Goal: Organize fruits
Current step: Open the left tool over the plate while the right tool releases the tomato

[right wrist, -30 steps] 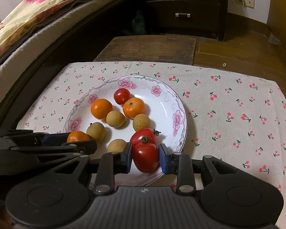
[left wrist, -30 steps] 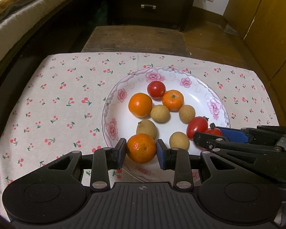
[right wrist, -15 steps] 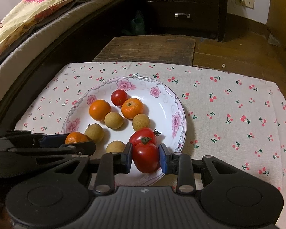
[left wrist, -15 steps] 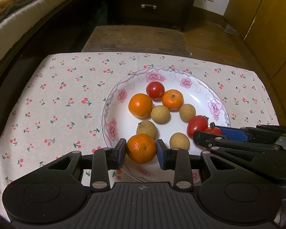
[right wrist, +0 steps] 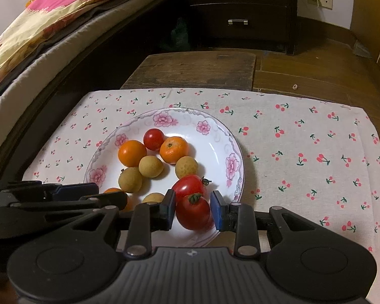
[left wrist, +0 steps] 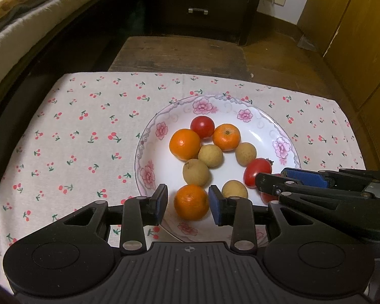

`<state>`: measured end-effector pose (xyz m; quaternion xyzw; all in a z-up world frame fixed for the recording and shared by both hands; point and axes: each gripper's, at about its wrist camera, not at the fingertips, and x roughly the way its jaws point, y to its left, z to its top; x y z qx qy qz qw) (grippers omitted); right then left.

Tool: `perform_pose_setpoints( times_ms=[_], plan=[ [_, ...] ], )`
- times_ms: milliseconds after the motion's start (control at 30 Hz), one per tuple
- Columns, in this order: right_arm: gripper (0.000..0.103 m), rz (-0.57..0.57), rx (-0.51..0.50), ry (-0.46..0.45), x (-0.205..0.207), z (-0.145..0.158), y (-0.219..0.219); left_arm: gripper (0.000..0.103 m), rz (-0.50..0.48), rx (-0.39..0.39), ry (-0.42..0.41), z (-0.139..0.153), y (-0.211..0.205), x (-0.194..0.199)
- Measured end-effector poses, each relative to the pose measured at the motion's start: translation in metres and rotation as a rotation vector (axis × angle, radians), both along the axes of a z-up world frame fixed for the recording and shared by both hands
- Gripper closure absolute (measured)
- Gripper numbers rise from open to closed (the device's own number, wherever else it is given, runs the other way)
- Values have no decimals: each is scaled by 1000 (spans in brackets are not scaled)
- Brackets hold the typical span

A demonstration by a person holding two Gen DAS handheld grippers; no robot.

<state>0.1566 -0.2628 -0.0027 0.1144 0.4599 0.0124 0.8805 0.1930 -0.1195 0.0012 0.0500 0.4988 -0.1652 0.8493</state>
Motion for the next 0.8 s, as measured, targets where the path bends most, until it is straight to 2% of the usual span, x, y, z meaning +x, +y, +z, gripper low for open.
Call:
perform_pose_setpoints(
  times_ms=[800],
  plan=[
    [67, -27, -9, -35, -17, 23, -2, 35, 17, -19, -45, 21, 10, -12]
  ],
)
